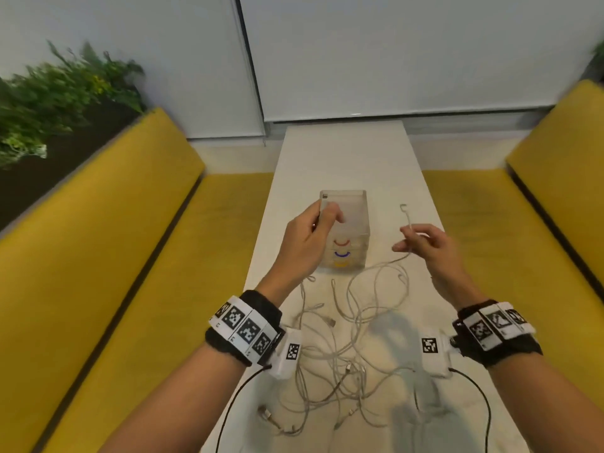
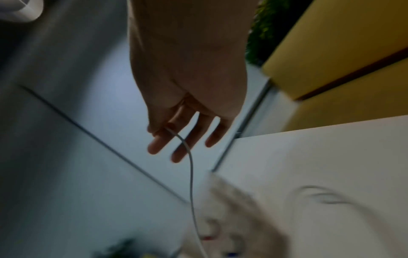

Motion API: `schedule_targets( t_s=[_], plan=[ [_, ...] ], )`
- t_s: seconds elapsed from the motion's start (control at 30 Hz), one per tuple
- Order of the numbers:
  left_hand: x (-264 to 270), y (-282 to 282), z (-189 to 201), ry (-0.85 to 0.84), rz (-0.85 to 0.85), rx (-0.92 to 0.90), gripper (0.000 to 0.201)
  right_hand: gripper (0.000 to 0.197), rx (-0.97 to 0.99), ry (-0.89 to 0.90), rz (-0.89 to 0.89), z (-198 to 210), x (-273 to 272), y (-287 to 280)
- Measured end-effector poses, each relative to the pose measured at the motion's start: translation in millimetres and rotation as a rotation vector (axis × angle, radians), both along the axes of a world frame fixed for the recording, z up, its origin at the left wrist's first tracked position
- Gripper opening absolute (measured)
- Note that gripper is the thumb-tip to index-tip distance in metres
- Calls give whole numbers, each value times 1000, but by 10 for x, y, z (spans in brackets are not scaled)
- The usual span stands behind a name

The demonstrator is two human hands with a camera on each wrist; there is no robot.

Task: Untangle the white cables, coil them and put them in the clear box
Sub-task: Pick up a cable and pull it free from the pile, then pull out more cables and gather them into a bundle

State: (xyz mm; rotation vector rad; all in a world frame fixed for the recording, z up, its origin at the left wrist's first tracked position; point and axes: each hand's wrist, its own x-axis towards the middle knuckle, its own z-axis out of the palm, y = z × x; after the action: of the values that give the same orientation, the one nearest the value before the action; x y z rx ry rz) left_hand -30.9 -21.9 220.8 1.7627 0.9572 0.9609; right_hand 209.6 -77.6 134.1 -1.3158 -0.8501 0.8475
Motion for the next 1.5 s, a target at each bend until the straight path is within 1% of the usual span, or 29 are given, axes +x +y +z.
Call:
schedule_targets(
  t_s=[0.07, 0.13, 0.2, 0.23, 0.33, 0.43, 0.5, 0.57, 0.6, 0.63, 0.67, 0.73, 0.77, 0.8, 0.87, 0.9, 0.93, 0.97, 1.03, 1.07, 1.13, 1.17, 1.2, 1.3, 1.37, 1.4, 1.43, 1.47, 1.5],
  plan=[
    [83, -34, 1, -7, -25, -50, 30, 13, 112, -22, 115, 424, -291, -49],
    [168, -63, 20, -50, -38, -103, 33, 10, 174, -105, 234, 711, -565, -90],
    [234, -76, 43, -111, -37, -120, 38, 10, 192, -226, 329, 848, -777, -96],
    [251, -84, 58, -148, -26, -109, 38, 9, 195, -267, 343, 876, -852, -94],
    [244, -105, 88, -232, 12, -75, 38, 9, 203, -303, 327, 901, -959, -86],
    [169, -64, 154, -318, 66, -116, 39, 19, 153, -381, 384, 886, -986, -120],
    [83, 8, 271, -493, 75, -187, 40, 28, 90, -412, 423, 796, -956, -176],
    [-48, 79, 447, -750, 24, -301, 38, 33, 24, -399, 458, 647, -876, -250],
    [-127, 107, 539, -843, 15, -338, 36, 34, -23, -394, 466, 569, -826, -286],
    [-209, 134, 620, -888, 25, -345, 35, 36, -75, -387, 465, 498, -780, -323],
    [-276, 157, 679, -897, 29, -329, 34, 37, -118, -372, 459, 447, -747, -355],
    [-360, 165, 739, -821, -21, -269, 31, 37, -156, -359, 442, 425, -726, -397],
    [-366, 143, 726, -717, -64, -220, 27, 36, -144, -377, 437, 459, -740, -402],
    [-351, 99, 696, -566, -115, -151, 22, 35, -117, -392, 439, 520, -769, -398],
    [-282, -6, 587, -173, -235, 39, 13, 34, -49, -395, 461, 703, -857, -377],
    [-237, -41, 507, 8, -286, 128, 19, 32, -12, -386, 481, 803, -899, -368],
    [-203, -66, 431, 147, -326, 191, 27, 29, 22, -379, 499, 894, -928, -358],
    [-181, -85, 379, 227, -347, 226, 35, 27, 49, -382, 508, 977, -943, -354],
    [-174, -99, 345, 246, -323, 261, 54, 23, 101, -386, 513, 1098, -950, -369],
    [-179, -90, 348, 221, -300, 273, 56, 22, 131, -389, 521, 1135, -943, -382],
    [-192, -81, 401, 140, -227, 317, 49, 19, 163, -402, 532, 1153, -922, -427],
    [-205, -74, 449, 88, -172, 340, 52, 16, 152, -399, 522, 1118, -903, -441],
    [-217, -53, 502, 20, -113, 354, 56, 17, 124, -393, 505, 1053, -880, -455],
    [-318, 43, 729, -261, 89, 308, 53, 29, -38, -370, 493, 682, -802, -507],
    [-419, 154, 861, -362, 230, 283, 50, 38, -130, -305, 477, 396, -764, -575],
    [-465, 201, 897, -365, 279, 292, 45, 39, -155, -283, 451, 294, -741, -594],
    [-493, 234, 904, -333, 304, 310, 37, 39, -175, -274, 415, 238, -720, -611],
    [-504, 253, 895, -286, 311, 332, 30, 39, -194, -268, 382, 227, -699, -616],
    [-502, 250, 871, -244, 301, 350, 28, 39, -210, -259, 356, 248, -684, -612]
  ],
)
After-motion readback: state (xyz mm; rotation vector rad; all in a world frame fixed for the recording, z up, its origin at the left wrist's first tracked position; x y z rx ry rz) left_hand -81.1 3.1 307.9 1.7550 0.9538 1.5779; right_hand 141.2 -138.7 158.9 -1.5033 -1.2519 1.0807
